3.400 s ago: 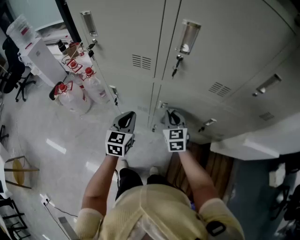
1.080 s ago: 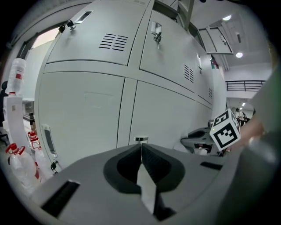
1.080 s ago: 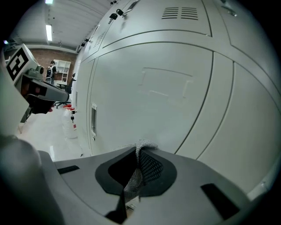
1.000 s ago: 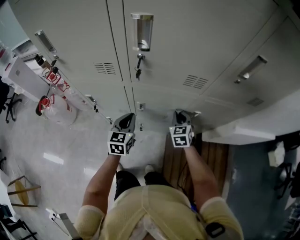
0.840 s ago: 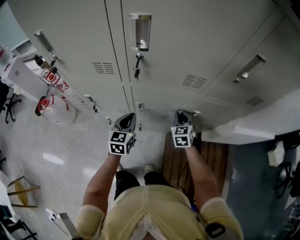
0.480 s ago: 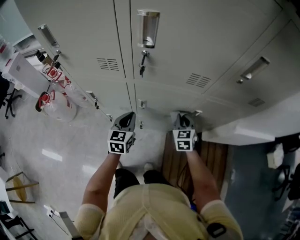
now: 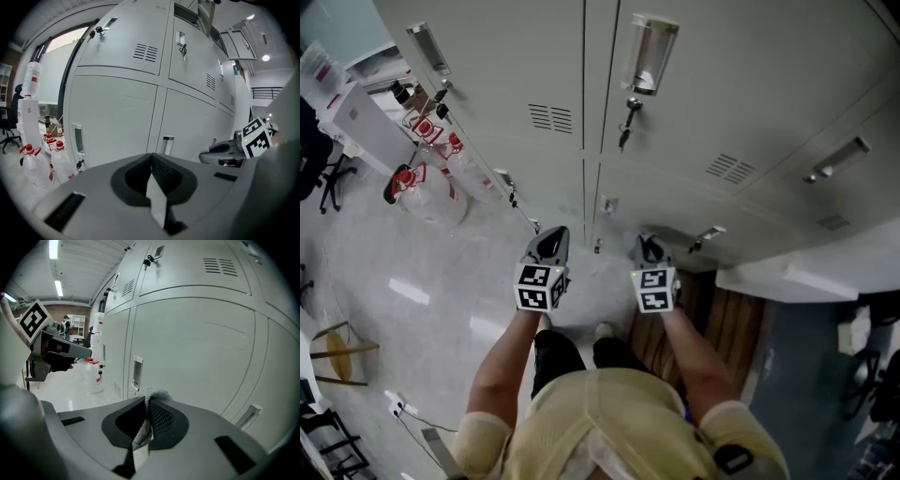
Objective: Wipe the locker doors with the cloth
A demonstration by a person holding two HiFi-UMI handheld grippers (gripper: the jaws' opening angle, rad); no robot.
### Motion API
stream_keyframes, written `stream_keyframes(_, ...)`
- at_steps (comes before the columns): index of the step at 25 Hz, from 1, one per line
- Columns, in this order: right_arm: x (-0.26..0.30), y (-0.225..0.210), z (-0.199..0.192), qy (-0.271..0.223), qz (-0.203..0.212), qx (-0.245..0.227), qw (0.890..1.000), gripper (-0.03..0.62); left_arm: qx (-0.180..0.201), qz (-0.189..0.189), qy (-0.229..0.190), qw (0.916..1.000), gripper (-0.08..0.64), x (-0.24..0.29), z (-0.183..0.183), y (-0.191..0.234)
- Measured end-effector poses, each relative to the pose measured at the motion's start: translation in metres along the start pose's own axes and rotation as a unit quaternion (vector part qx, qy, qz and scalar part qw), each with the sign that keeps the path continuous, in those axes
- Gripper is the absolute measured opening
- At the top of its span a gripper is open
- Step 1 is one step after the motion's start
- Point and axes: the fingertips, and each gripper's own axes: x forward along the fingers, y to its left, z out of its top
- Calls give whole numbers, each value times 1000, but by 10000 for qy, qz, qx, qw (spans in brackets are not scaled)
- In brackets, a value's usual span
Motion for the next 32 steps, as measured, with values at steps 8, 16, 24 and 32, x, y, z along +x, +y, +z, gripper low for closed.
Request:
stream_keyframes(8,35,53,16,-31,506,-237,9984,5,-114,427,-12,9990,2,-23,-11,37)
stream_keyframes(16,70,74,21,114,646,-342,9973,5,-93,661,59,9978,2,-33,-26,61)
stream_keyframes(24,102,73,3,488,599,-453,9960,5,-128,740,180,9970,2,-32,-35,68)
stream_keyframes(32,103,45,-12,681,402,-365,9962,5,-121,654,195,9976,2,-20,-37,57)
